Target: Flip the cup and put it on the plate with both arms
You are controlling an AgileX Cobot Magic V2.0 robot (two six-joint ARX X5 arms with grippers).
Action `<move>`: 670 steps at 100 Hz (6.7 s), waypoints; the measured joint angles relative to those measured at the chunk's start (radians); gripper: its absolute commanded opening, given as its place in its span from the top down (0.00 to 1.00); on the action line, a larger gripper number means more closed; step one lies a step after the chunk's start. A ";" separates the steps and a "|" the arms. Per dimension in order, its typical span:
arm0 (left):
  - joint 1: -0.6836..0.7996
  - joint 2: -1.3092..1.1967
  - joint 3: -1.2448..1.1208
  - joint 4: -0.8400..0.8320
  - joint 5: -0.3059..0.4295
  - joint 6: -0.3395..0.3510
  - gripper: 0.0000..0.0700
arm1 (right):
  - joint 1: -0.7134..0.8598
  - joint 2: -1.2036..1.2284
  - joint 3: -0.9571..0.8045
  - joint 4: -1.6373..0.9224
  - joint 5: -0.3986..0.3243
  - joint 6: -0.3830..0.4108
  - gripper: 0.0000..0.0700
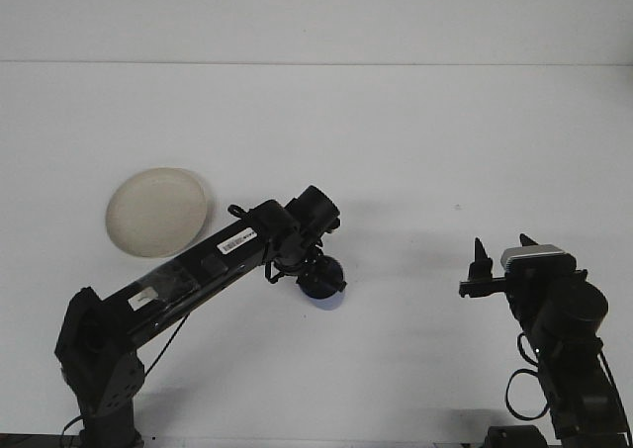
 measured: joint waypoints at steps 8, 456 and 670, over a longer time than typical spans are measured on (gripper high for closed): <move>-0.002 0.000 0.000 -0.007 0.000 0.001 0.99 | 0.000 0.000 0.000 0.000 0.000 0.000 0.30; 0.700 -1.429 -1.029 0.615 -0.124 0.026 0.58 | 0.000 0.000 0.000 0.000 0.000 0.000 0.35; 0.700 -1.666 -1.315 0.927 -0.188 0.026 0.98 | 0.000 0.000 0.000 0.000 0.000 0.000 0.99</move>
